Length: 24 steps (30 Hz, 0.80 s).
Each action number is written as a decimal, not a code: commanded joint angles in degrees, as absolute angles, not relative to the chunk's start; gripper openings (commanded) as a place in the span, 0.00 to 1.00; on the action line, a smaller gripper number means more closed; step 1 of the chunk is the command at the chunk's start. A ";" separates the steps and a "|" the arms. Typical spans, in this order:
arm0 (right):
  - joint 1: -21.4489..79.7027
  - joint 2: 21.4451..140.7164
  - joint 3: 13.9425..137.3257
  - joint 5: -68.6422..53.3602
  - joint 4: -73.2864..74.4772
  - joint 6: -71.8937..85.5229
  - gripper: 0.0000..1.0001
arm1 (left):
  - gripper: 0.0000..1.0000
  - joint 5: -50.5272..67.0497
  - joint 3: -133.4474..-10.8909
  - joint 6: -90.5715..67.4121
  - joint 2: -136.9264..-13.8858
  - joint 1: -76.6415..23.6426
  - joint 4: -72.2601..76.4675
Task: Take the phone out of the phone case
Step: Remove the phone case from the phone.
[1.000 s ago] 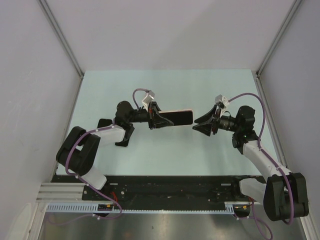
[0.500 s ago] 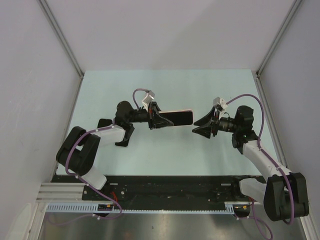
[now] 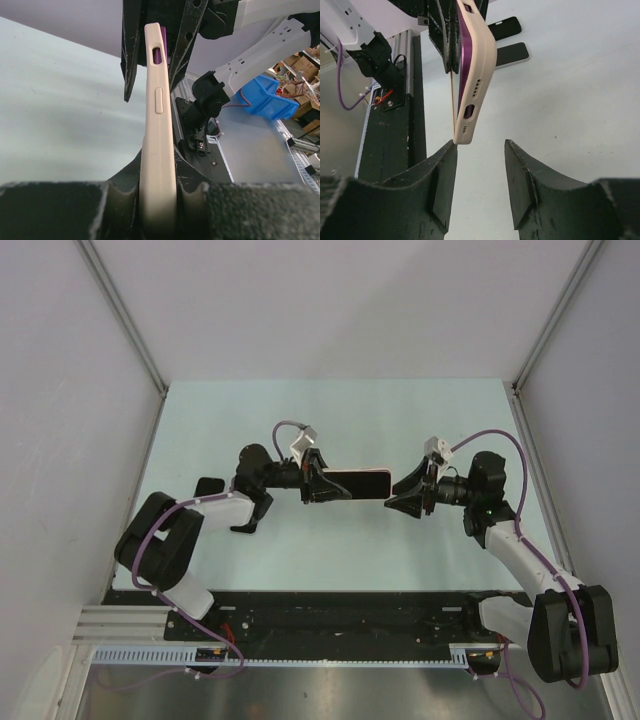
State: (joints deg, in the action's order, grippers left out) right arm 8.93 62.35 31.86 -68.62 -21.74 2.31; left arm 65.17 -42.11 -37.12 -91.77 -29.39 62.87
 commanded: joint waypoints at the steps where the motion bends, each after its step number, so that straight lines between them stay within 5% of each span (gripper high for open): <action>1: 9.23 61.52 34.37 -72.85 -19.61 -2.89 0.43 | 0.00 66.62 -44.91 -38.06 -91.58 -30.32 66.45; 5: 9.49 61.00 34.37 -75.93 -16.80 -8.26 0.36 | 0.01 66.71 -44.82 -37.97 -91.49 -30.41 66.36; 18: 9.58 59.77 34.45 -79.19 -18.28 -7.82 0.38 | 0.00 66.36 -44.91 -37.97 -92.28 -30.41 66.01; 24: 9.76 59.85 34.28 -78.84 -18.10 -8.70 0.27 | 0.00 66.44 -45.00 -37.97 -92.64 -30.85 65.83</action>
State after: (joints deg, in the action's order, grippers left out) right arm 9.26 60.55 32.05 -77.28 -16.19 -7.70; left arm 66.94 -42.24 -37.58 -92.62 -30.35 62.89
